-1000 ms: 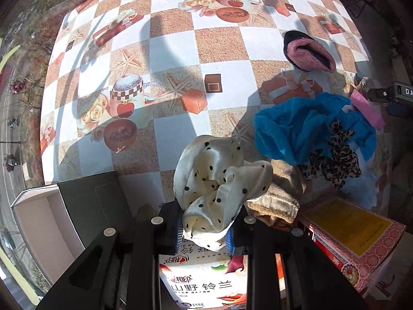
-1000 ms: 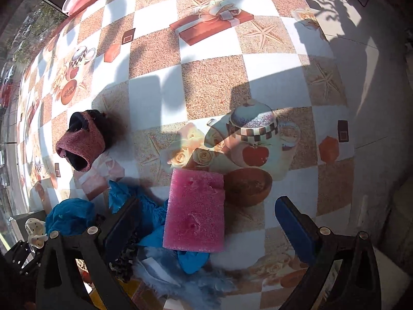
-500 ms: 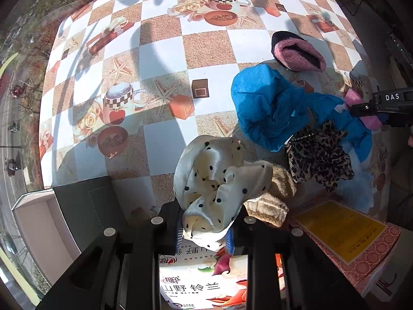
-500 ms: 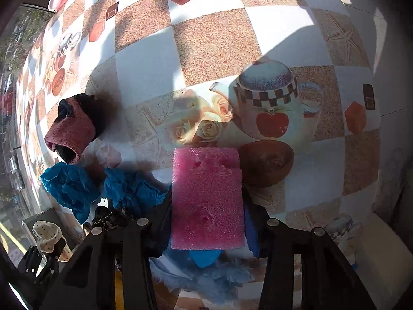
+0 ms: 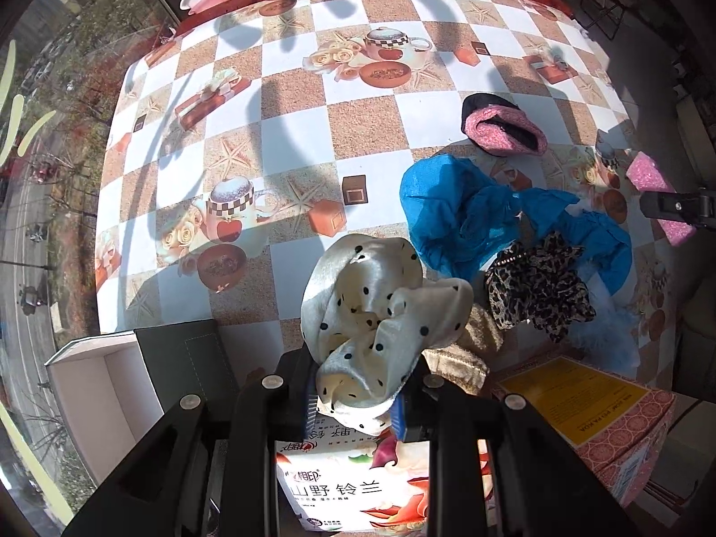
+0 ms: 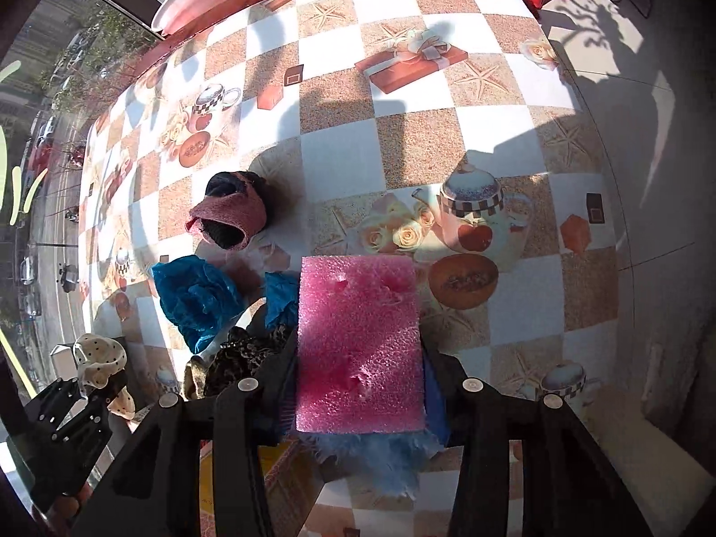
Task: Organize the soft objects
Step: 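Carry the scrunchie with the left tool while the right tool carries the sponge to the white box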
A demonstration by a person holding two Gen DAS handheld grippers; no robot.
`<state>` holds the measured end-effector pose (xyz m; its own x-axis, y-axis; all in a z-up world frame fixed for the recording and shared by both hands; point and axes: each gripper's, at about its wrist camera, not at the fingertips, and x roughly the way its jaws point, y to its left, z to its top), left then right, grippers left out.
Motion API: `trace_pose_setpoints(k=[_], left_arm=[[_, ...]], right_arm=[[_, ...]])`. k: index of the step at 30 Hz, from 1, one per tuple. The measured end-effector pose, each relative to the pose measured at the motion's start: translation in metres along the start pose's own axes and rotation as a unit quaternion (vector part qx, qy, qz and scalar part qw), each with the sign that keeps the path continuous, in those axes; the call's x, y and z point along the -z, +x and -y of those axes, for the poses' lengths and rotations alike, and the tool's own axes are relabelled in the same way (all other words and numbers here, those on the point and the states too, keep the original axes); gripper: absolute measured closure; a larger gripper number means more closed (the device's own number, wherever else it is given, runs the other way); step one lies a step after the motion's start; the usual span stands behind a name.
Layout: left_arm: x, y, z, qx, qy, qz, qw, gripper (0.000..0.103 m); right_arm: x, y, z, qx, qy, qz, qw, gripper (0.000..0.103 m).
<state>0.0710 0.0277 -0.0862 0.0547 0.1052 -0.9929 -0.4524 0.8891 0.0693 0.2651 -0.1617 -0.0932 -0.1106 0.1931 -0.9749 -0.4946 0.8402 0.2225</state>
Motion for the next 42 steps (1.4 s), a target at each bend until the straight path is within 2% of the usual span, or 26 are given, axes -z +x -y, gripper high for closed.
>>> trace_pose_setpoints(k=[9, 23, 34, 37, 42], left_arm=[[0.024, -0.020, -0.006, 0.010, -0.005, 0.021, 0.9997, 0.075], [0.085, -0.060, -0.007, 0.032, 0.029, 0.057, 0.9975, 0.075], [0.137, -0.078, -0.018, 0.047, 0.057, 0.067, 0.9950, 0.075], [0.147, -0.082, -0.027, 0.047, 0.052, 0.071, 0.9950, 0.075], [0.160, -0.089, -0.049, 0.037, 0.028, 0.084, 0.9954, 0.075]], right_arm=[[0.027, -0.026, -0.050, -0.017, -0.034, 0.021, 0.999, 0.055], [0.103, -0.065, -0.080, -0.004, -0.038, 0.048, 0.998, 0.055], [0.161, -0.077, -0.119, 0.002, -0.041, 0.053, 0.998, 0.055], [0.176, -0.074, -0.135, -0.021, -0.040, 0.040, 0.998, 0.055], [0.197, -0.066, -0.172, -0.030, -0.075, 0.030, 0.996, 0.055]])
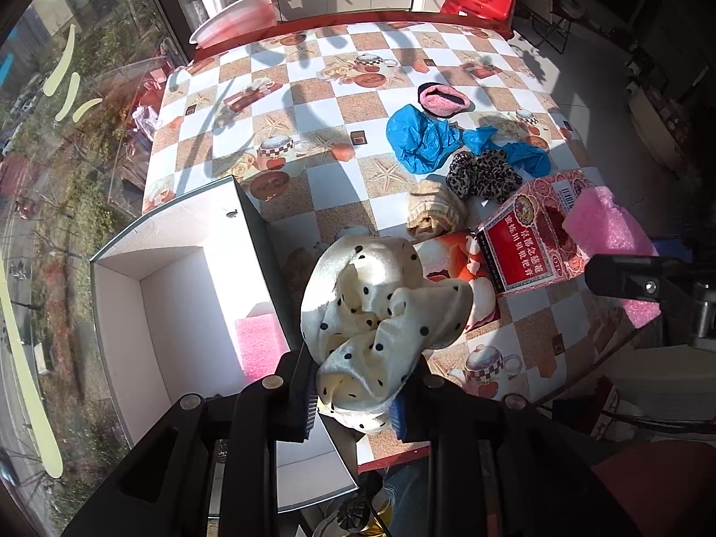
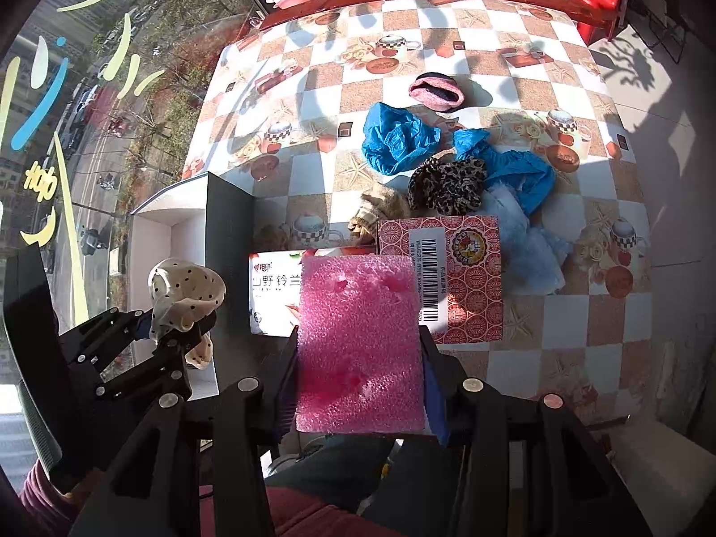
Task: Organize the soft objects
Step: 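Carry the scrunchie with the left tool while the right tool carries the sponge to the white box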
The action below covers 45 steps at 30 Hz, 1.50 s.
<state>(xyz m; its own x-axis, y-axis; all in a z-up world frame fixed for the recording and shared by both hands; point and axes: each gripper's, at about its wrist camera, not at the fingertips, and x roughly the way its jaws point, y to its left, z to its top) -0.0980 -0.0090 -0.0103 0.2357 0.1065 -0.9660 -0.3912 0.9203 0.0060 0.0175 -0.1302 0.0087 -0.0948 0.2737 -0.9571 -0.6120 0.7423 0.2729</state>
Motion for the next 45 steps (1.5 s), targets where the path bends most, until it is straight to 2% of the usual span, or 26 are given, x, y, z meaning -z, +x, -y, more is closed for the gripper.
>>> trace_pose_setpoints(k=[7, 17, 28, 45], left_arm=[[0.017, -0.013, -0.034, -0.019, -0.042, 0.017, 0.9988, 0.075], [0.040, -0.014, -0.071, -0.032, -0.104, 0.020, 0.9939, 0.075], [0.054, -0.012, -0.097, -0.040, -0.139, 0.022, 0.9893, 0.075], [0.059, -0.007, -0.109, -0.043, -0.157, 0.019, 0.9865, 0.075]], right_arm=[[0.002, 0.005, -0.034, 0.002, -0.044, -0.004, 0.999, 0.055], [0.000, 0.014, -0.083, 0.007, -0.111, -0.015, 0.994, 0.055], [-0.003, 0.022, -0.110, 0.015, -0.150, -0.025, 0.988, 0.055], [-0.009, 0.031, -0.148, 0.015, -0.203, -0.028, 0.979, 0.055]])
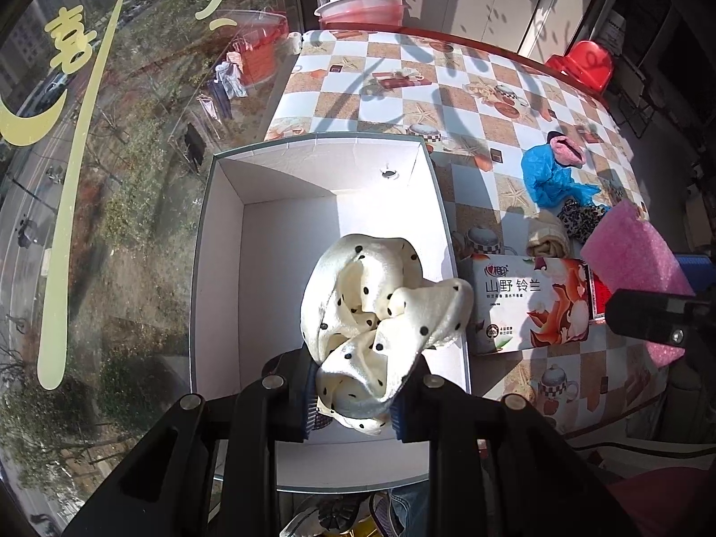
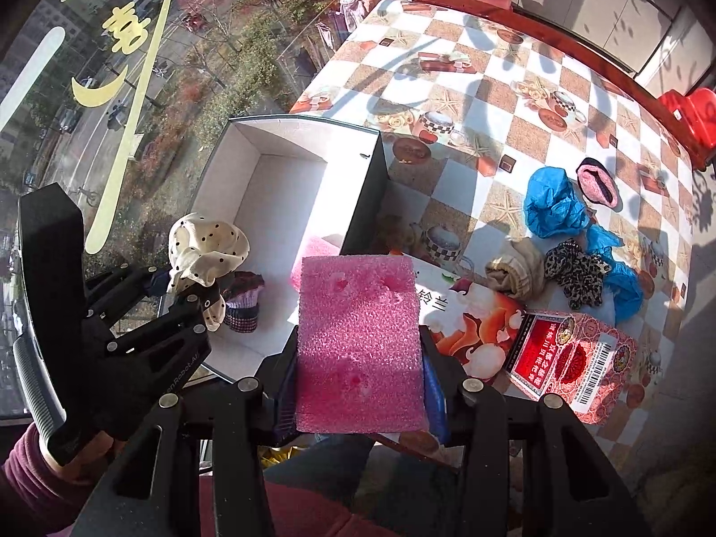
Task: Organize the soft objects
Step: 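Carry the scrunchie with the left tool while the right tool carries the sponge to the white box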
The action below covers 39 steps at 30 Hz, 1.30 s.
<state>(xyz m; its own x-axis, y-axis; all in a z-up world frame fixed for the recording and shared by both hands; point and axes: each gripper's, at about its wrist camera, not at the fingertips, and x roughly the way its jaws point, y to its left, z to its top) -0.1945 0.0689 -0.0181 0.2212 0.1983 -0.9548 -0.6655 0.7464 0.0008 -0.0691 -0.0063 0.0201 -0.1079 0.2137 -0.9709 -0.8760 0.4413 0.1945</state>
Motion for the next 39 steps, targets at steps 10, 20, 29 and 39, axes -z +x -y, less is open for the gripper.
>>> trace_pose_setpoints(k=[10, 20, 29, 39], left_arm=[[0.001, 0.004, -0.007, -0.002, -0.016, -0.001, 0.9999, 0.075], [0.000, 0.009, -0.013, -0.004, -0.026, -0.007, 0.9996, 0.075], [-0.001, 0.012, -0.015, -0.003, -0.031, -0.009, 0.9995, 0.075], [-0.003, 0.015, -0.016, -0.005, -0.032, -0.013, 0.9994, 0.075]], right_arm=[[-0.010, 0.005, -0.012, -0.002, -0.018, -0.004, 1.000, 0.055], [-0.018, 0.012, -0.021, -0.005, -0.029, -0.010, 1.000, 0.055], [-0.023, 0.016, -0.025, -0.007, -0.036, -0.015, 0.999, 0.055], [-0.027, 0.019, -0.025, -0.009, -0.038, -0.017, 0.999, 0.055]])
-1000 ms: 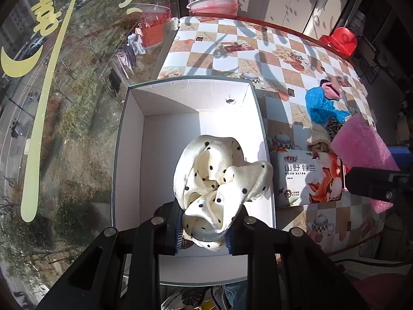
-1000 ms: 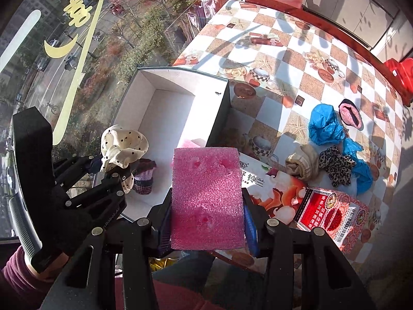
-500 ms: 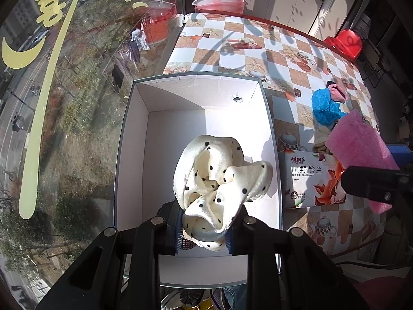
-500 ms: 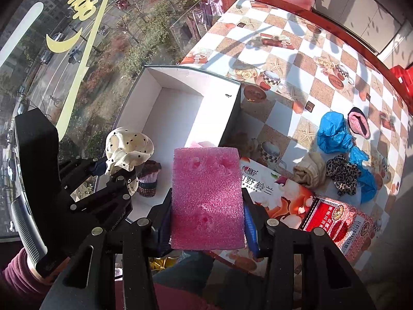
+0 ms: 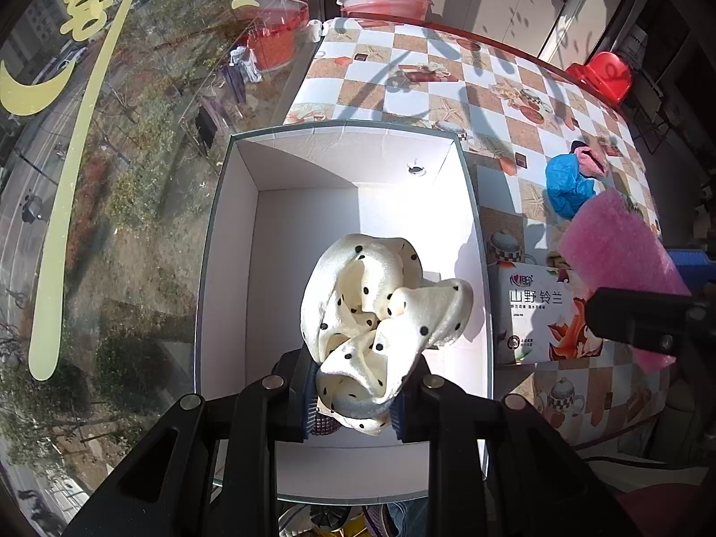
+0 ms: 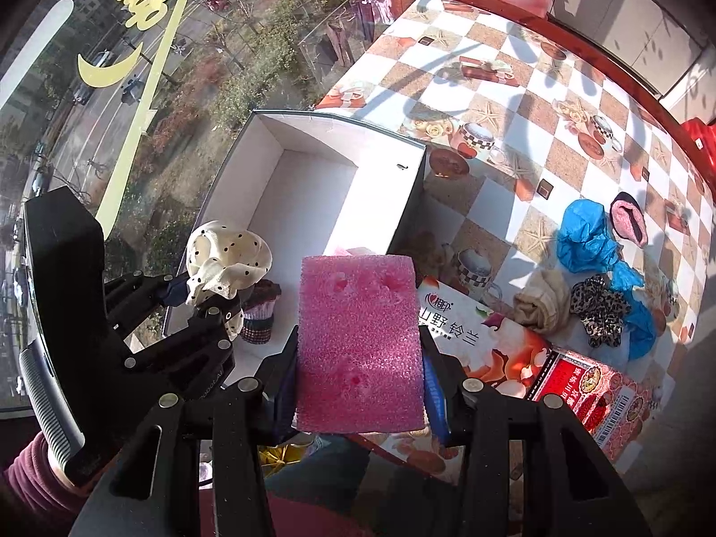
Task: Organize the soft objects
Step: 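Carry the scrunchie with the left tool while the right tool carries the sponge to the white box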
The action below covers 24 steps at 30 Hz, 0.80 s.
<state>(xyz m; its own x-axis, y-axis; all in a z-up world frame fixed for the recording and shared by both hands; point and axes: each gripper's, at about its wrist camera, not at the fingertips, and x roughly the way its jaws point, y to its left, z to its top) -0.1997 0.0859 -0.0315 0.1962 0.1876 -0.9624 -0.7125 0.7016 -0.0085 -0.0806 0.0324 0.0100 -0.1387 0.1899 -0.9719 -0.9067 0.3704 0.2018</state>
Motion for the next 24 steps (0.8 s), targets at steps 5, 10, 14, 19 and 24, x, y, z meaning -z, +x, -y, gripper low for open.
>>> trace_pose_setpoints(k=[5, 10, 14, 19, 24], left_arm=[[-0.003, 0.001, -0.001, -0.003, -0.001, 0.001, 1.0000, 0.075], [-0.006, 0.005, -0.006, -0.006, -0.011, -0.001, 0.9999, 0.075], [-0.009, 0.008, -0.010, -0.009, -0.021, -0.002, 0.9997, 0.075], [-0.009, 0.015, -0.017, -0.013, -0.037, -0.011, 0.9991, 0.075], [-0.009, 0.021, -0.023, -0.014, -0.050, -0.018, 0.9985, 0.075]], right_arm=[[-0.002, 0.001, 0.002, -0.001, 0.002, 0.003, 1.000, 0.055], [-0.008, 0.004, 0.004, -0.005, 0.006, 0.005, 1.000, 0.055], [-0.018, 0.006, 0.002, -0.008, 0.001, 0.005, 1.000, 0.055], [-0.032, 0.009, -0.009, -0.010, -0.015, 0.006, 1.000, 0.055], [-0.042, 0.017, -0.018, -0.012, -0.027, 0.000, 1.000, 0.055]])
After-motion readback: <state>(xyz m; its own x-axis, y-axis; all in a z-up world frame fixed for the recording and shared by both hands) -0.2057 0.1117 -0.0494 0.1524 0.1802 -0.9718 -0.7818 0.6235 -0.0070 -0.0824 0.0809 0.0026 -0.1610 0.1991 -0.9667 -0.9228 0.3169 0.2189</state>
